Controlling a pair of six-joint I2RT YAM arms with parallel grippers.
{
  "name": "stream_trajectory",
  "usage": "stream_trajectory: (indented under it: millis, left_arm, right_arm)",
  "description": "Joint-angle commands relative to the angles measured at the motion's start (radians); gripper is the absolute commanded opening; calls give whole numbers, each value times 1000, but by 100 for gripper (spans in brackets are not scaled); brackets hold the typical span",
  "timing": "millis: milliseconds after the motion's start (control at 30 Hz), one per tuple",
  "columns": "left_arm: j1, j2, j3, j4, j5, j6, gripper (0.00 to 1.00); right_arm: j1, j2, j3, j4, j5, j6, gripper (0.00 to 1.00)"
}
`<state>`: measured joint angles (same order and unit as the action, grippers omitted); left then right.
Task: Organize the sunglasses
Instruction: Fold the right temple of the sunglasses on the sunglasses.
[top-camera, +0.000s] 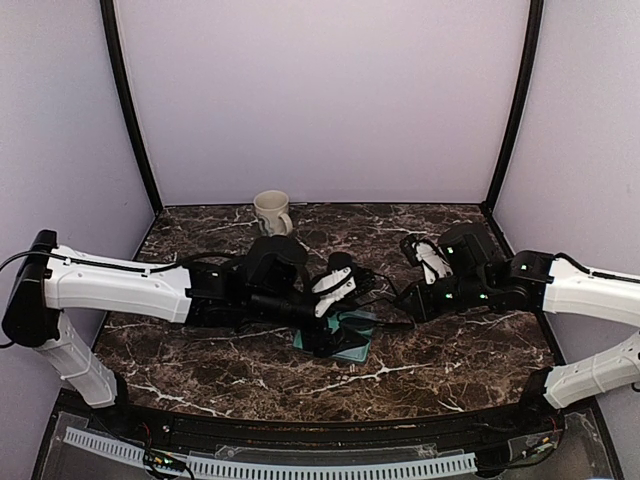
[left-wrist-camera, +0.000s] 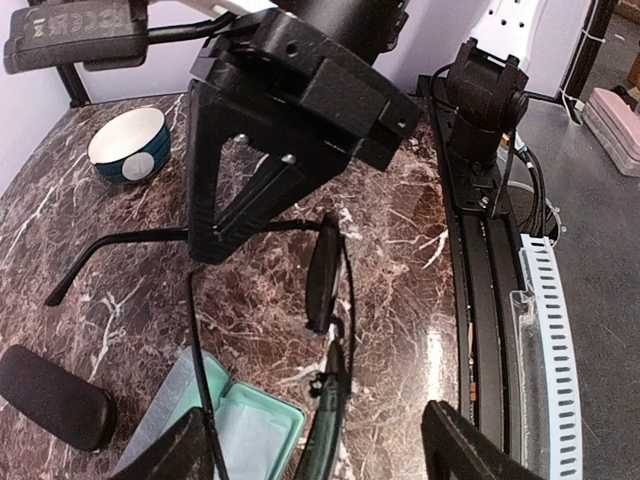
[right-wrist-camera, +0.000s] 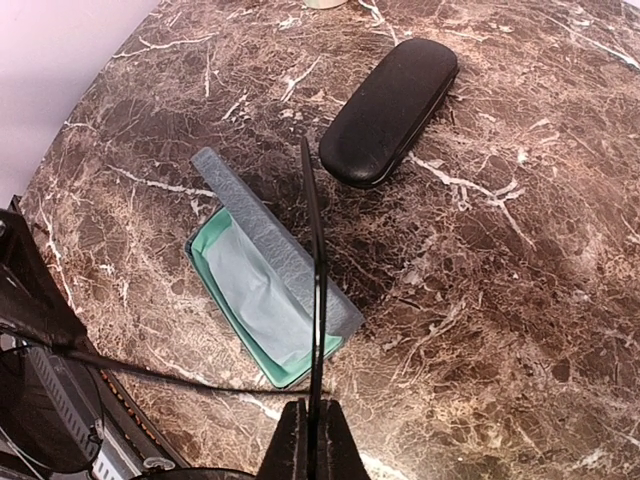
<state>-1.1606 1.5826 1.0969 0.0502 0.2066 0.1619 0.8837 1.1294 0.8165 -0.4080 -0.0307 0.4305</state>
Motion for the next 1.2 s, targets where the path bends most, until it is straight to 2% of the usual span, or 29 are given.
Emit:
stream_trajectory:
  millis: [0, 333, 500, 733, 1167]
  left_arm:
    - [-4, 20, 55, -37, 58, 16, 71]
    - [-3, 98, 154, -126, 32, 103, 72]
    - [-4, 112, 172, -132, 18, 119, 69]
    - [-4, 123, 178, -143, 12, 120, 55]
    - [-4, 129, 171, -142, 9, 110, 36]
  right_arm:
    - [11, 0, -8, 46, -15, 11, 0]
    - [17, 19, 4, 36, -39, 13, 0]
    - [18, 26, 3, 34, -45, 13, 0]
    - [18, 35, 8, 45, -60, 13, 0]
    - [20, 28, -21, 45, -48, 18, 0]
